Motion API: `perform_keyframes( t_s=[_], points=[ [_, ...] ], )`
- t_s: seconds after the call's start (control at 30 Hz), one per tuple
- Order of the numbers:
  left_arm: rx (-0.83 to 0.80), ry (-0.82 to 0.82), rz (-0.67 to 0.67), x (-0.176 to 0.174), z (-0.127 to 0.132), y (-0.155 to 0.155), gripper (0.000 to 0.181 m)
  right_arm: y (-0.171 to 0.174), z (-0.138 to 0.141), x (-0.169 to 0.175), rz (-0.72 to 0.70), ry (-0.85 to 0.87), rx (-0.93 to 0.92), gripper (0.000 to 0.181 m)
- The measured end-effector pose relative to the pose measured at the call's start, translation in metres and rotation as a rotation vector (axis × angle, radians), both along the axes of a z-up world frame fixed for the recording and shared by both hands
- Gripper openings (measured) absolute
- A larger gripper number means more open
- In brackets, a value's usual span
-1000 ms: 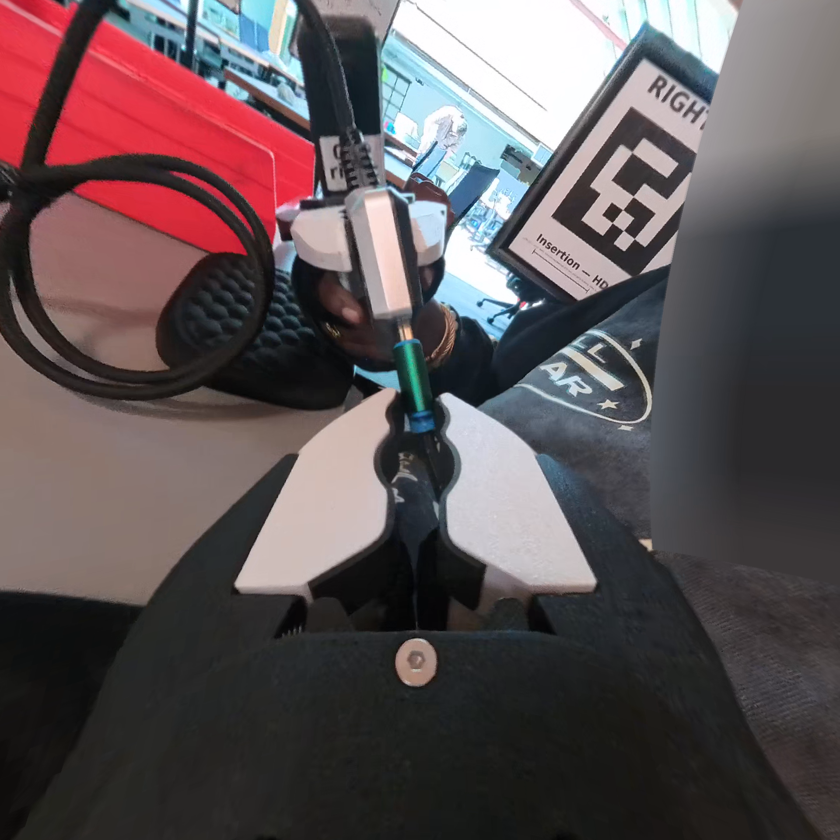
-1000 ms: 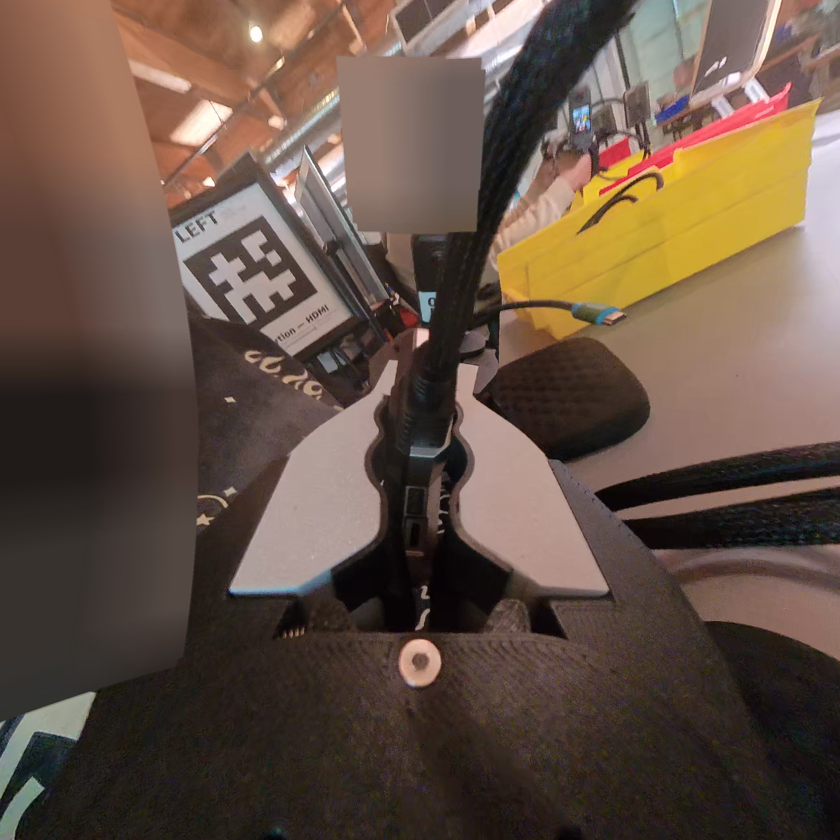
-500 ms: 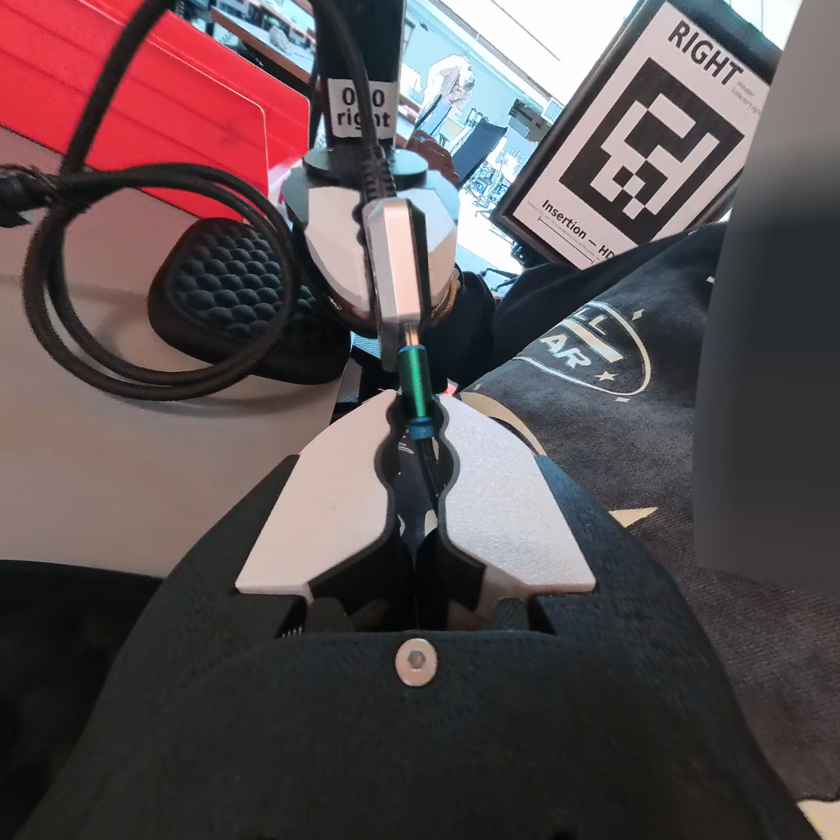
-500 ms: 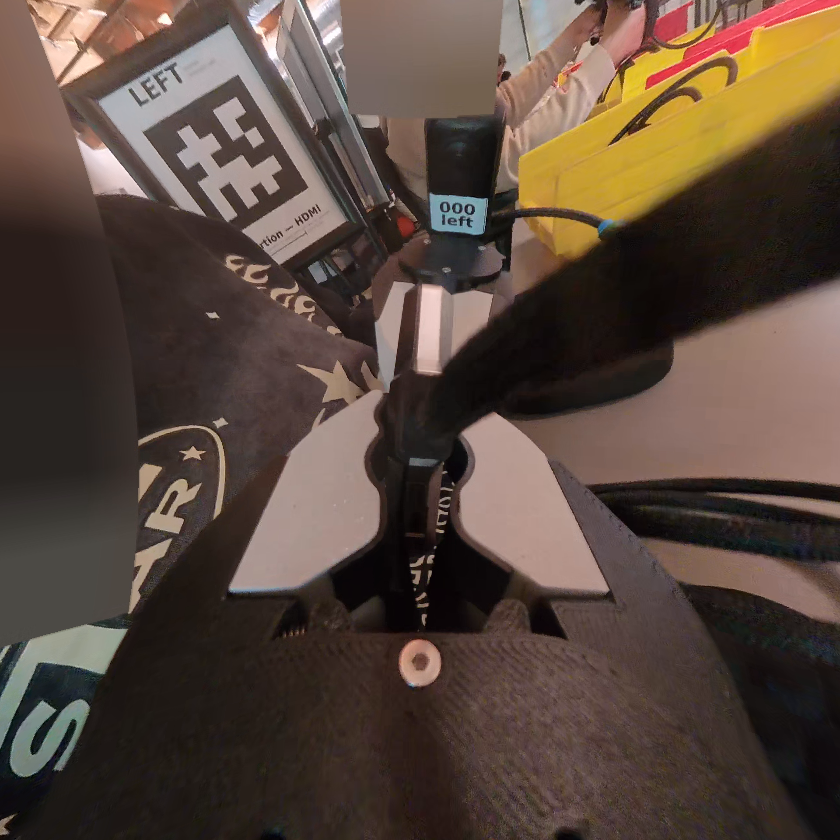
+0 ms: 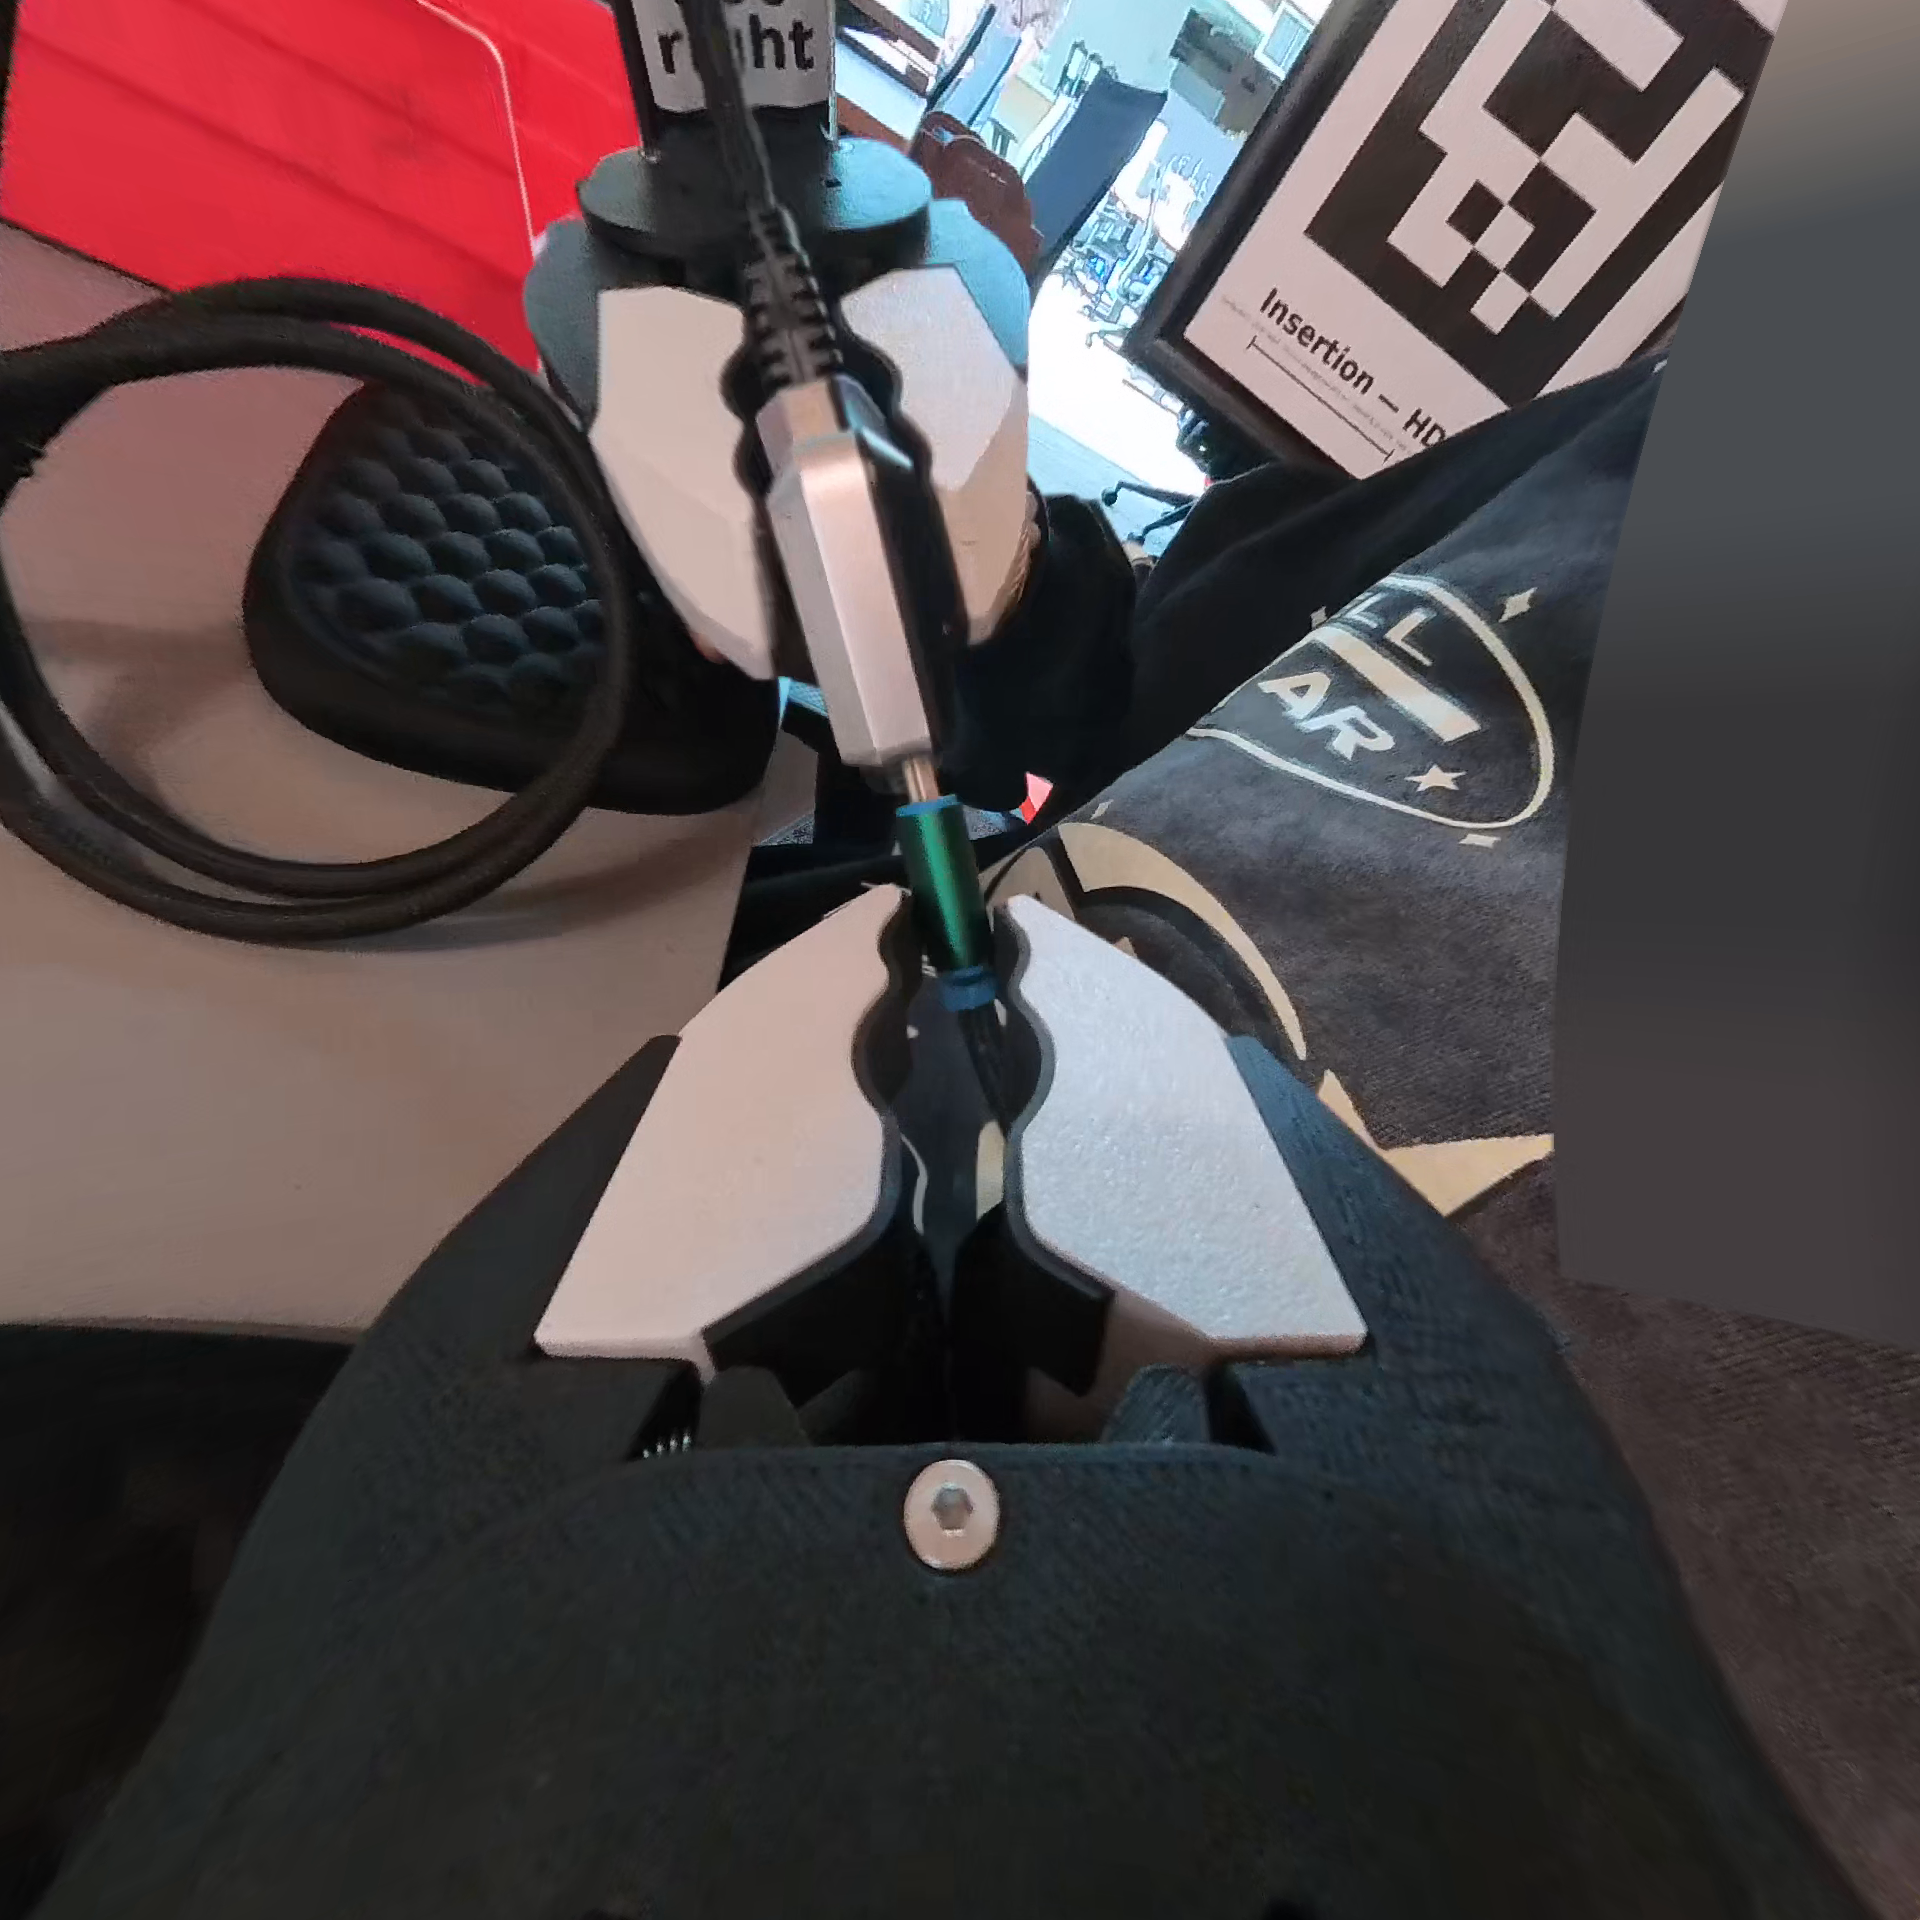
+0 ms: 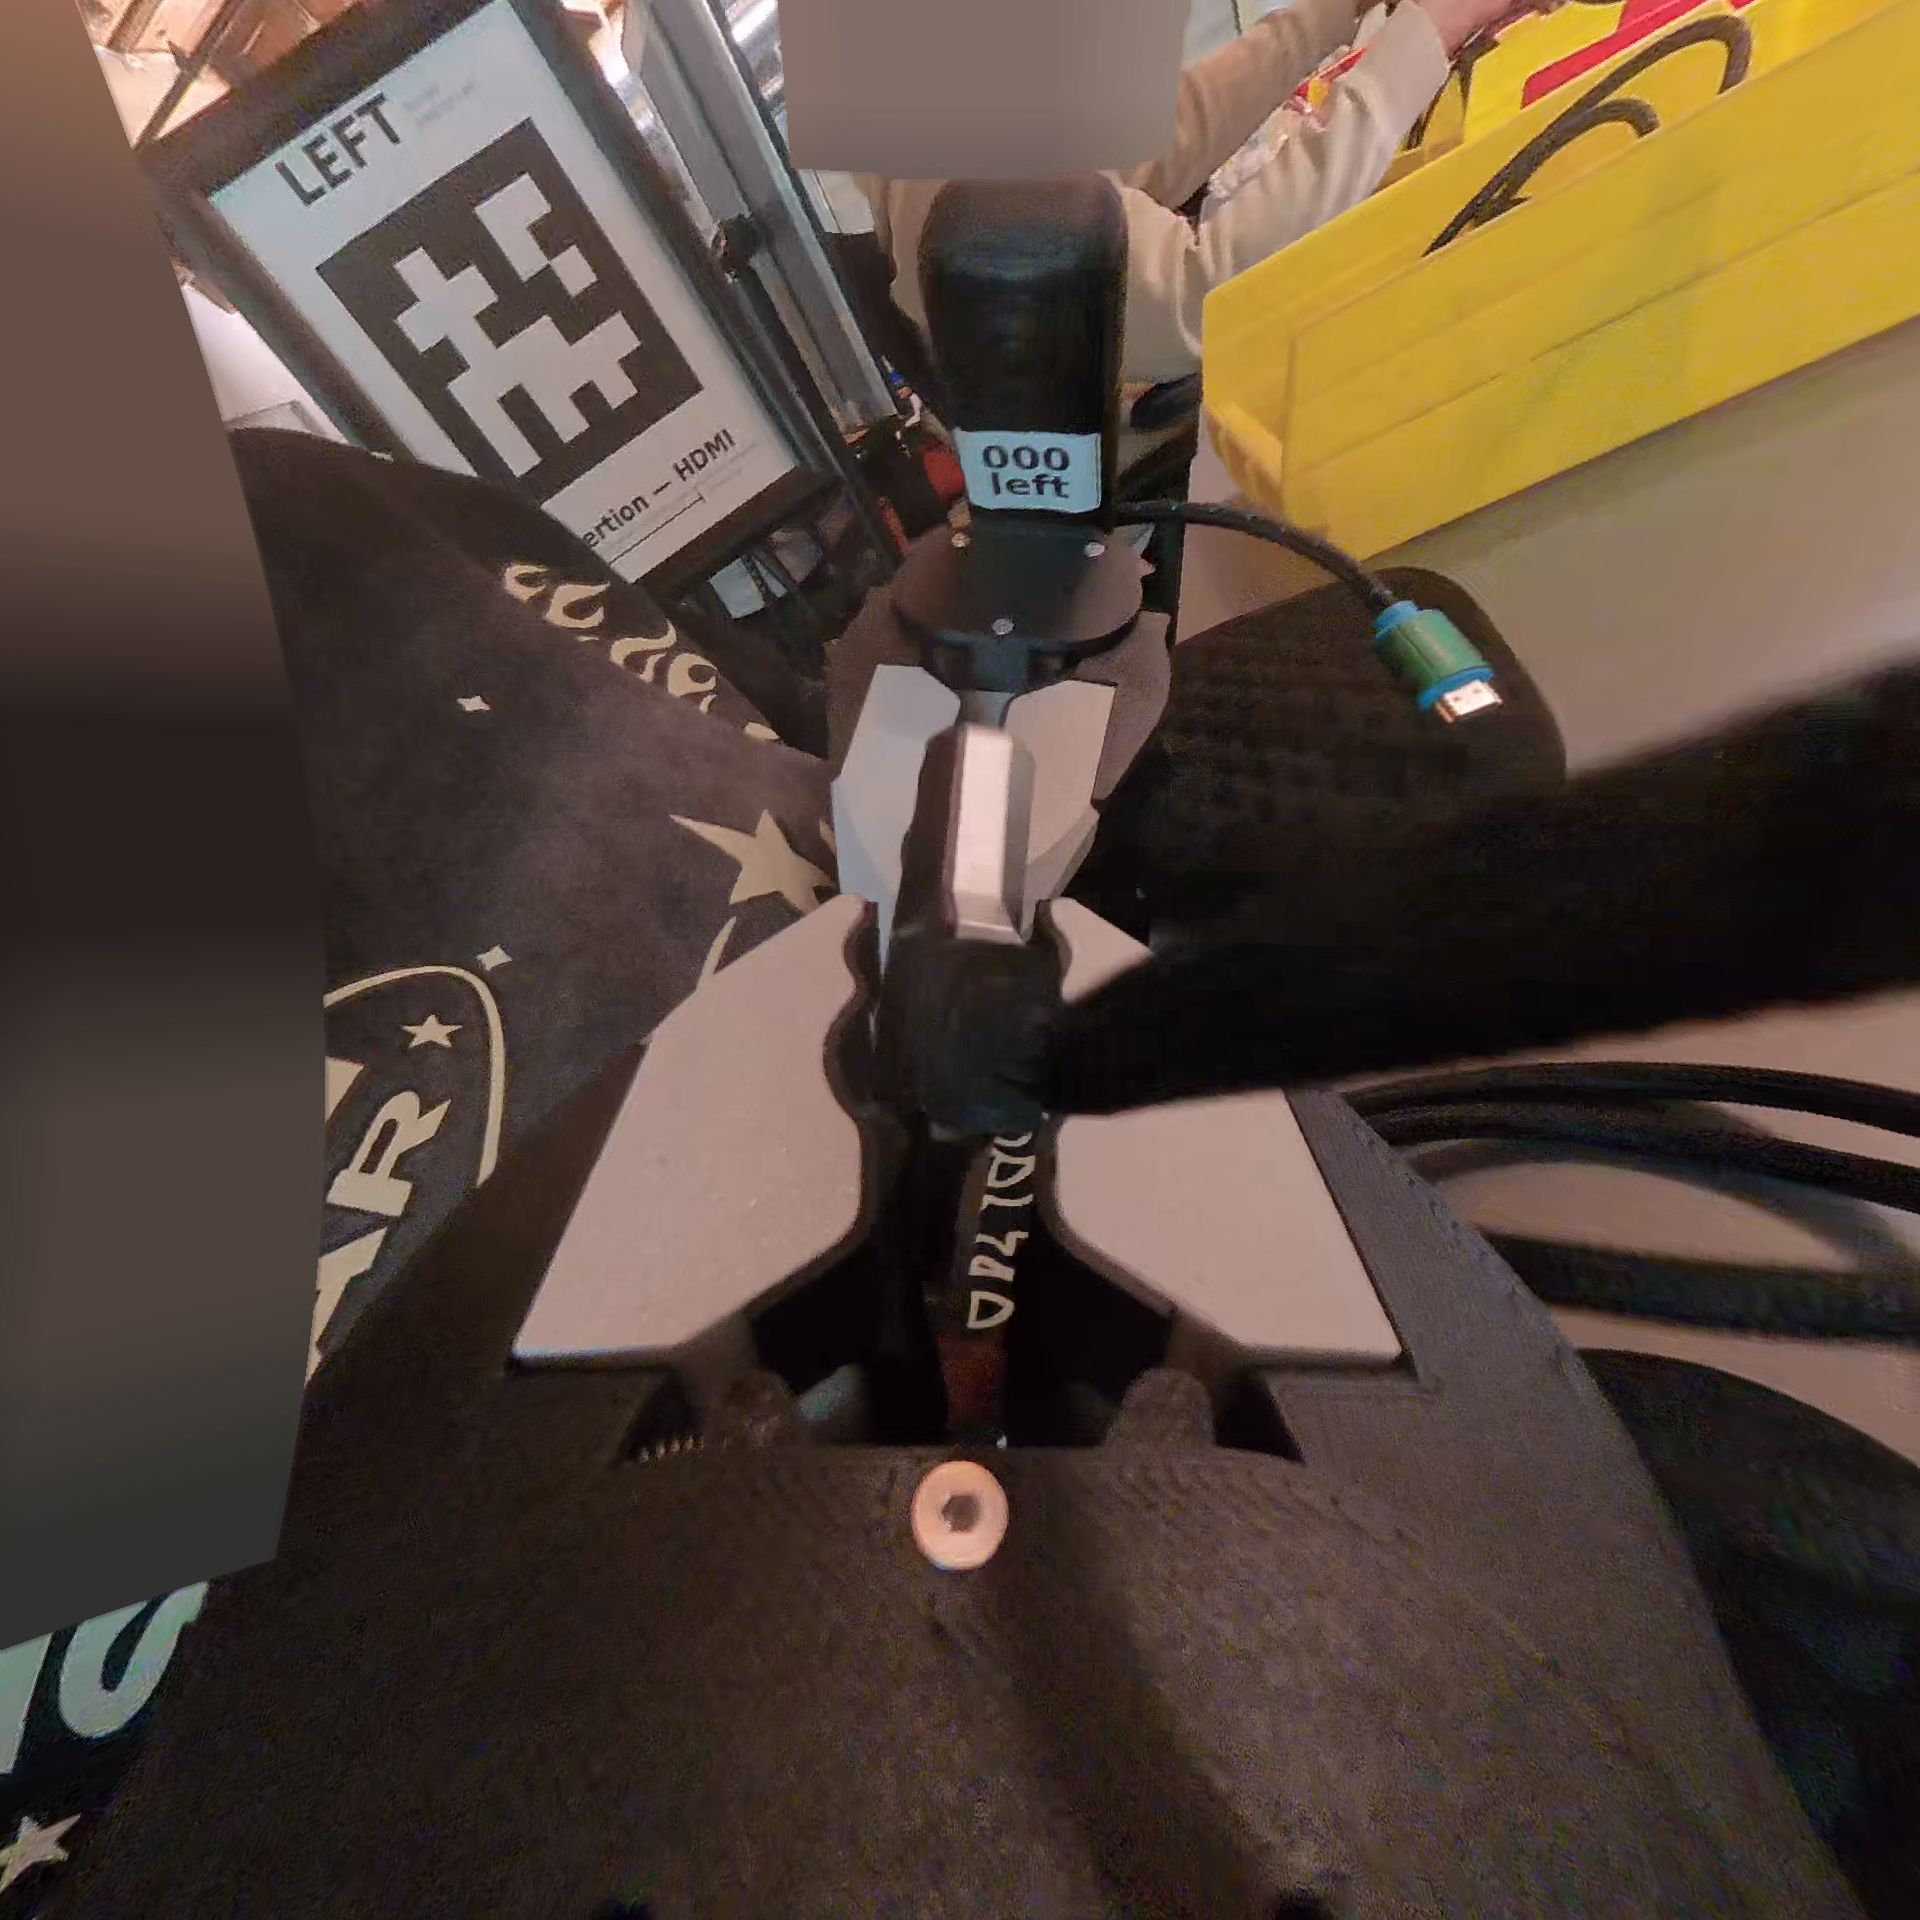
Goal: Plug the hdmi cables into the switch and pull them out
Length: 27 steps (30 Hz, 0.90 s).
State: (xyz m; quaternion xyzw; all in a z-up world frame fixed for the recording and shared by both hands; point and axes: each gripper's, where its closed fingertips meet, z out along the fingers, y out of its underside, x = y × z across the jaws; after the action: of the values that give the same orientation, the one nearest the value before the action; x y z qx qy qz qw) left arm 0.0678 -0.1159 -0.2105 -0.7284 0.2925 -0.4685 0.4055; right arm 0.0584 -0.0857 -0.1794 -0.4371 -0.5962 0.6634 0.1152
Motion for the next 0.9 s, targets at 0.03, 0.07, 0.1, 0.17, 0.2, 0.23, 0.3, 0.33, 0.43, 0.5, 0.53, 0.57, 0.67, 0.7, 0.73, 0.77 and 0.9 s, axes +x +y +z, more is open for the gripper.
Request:
perform_keyframes(
  t_s=[0.03, 0.07, 0.1, 0.17, 0.2, 0.23, 0.3, 0.33, 0.43, 0.5, 0.53, 0.57, 0.67, 0.7, 0.73, 0.77, 0.9],
  points=[
    [0.000, -0.001, -0.001, 0.000, 0.000, 0.000, 0.013, 0.000, 0.001, -0.001, -0.003, 0.004, -0.009, 0.031],
    [-0.001, -0.014, 0.001, 0.000, 0.001, 0.000, 0.013, 0.000, 0.001, -0.001, -0.006, 0.006, -0.017, 0.028],
    [-0.001, -0.025, 0.009, -0.001, 0.002, 0.001, 0.012, 0.001, 0.001, 0.000, -0.009, 0.005, -0.024, 0.029],
    [0.003, -0.020, 0.022, 0.000, 0.001, 0.002, 0.012, 0.000, -0.001, 0.002, 0.005, -0.015, -0.033, 0.027],
    [0.011, -0.014, 0.027, 0.001, 0.000, 0.002, 0.012, 0.000, -0.001, 0.003, 0.012, -0.018, -0.035, 0.027],
    [0.017, -0.013, 0.031, 0.001, -0.001, 0.001, 0.012, -0.002, -0.002, 0.003, 0.021, -0.019, -0.034, 0.027],
    [0.011, -0.006, 0.043, 0.001, -0.003, 0.001, 0.011, -0.003, -0.005, 0.003, 0.025, -0.039, -0.016, 0.026],
    [0.005, 0.015, 0.045, 0.000, -0.006, 0.001, 0.010, -0.004, -0.008, 0.003, 0.031, -0.056, 0.005, 0.026],
    [0.015, 0.128, 0.030, -0.001, -0.015, -0.002, 0.010, -0.010, -0.019, 0.006, 0.078, -0.114, 0.086, 0.024],
    [0.036, 0.144, 0.008, 0.004, -0.013, -0.004, 0.010, -0.012, -0.015, 0.007, 0.116, -0.109, 0.041, 0.024],
    [0.031, 0.145, -0.022, 0.008, -0.013, -0.007, 0.011, -0.014, -0.015, 0.009, 0.145, -0.117, 0.027, 0.024],
    [0.025, 0.158, -0.053, 0.012, -0.016, -0.010, 0.012, -0.016, -0.017, 0.010, 0.165, -0.135, 0.033, 0.024],
    [0.001, 0.172, -0.100, 0.022, -0.026, -0.015, 0.013, -0.022, -0.023, 0.013, 0.216, -0.175, 0.064, 0.025],
    [-0.012, 0.161, -0.101, 0.025, -0.027, -0.016, 0.013, -0.023, -0.025, 0.014, 0.228, -0.189, 0.072, 0.025],
    [-0.025, 0.130, -0.090, 0.025, -0.026, -0.014, 0.014, -0.022, -0.024, 0.014, 0.221, -0.177, 0.074, 0.025],
    [-0.027, 0.069, -0.041, 0.022, -0.021, -0.008, 0.014, -0.015, -0.018, 0.011, 0.169, -0.141, 0.058, 0.025],
    [0.047, -0.280, 0.185, -0.003, 0.031, 0.024, 0.015, 0.019, 0.016, 0.000, -0.012, 0.026, -0.215, 0.026]
  ],
)
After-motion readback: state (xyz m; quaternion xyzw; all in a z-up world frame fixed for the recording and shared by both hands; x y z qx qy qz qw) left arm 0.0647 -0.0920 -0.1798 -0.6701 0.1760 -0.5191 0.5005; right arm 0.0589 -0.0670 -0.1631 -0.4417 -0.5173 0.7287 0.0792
